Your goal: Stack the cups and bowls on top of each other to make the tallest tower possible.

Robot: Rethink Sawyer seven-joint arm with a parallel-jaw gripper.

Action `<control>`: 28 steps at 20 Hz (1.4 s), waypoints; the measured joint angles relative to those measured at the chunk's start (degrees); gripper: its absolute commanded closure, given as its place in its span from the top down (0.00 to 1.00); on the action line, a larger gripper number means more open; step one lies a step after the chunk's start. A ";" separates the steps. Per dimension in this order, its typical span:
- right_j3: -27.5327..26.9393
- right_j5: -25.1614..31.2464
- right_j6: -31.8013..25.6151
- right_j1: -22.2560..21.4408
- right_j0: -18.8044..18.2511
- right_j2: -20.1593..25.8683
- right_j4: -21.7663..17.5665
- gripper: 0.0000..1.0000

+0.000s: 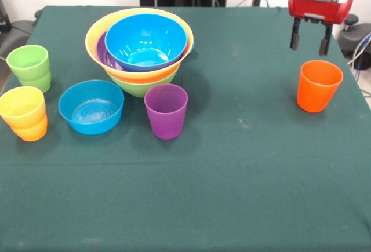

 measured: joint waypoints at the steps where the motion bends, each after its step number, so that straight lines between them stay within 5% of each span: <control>1: -0.20 -0.01 0.00 0.20 0.02 -0.03 -0.01 1.00; 28: -7.65 -0.01 0.00 8.97 2.27 -4.23 0.01 1.00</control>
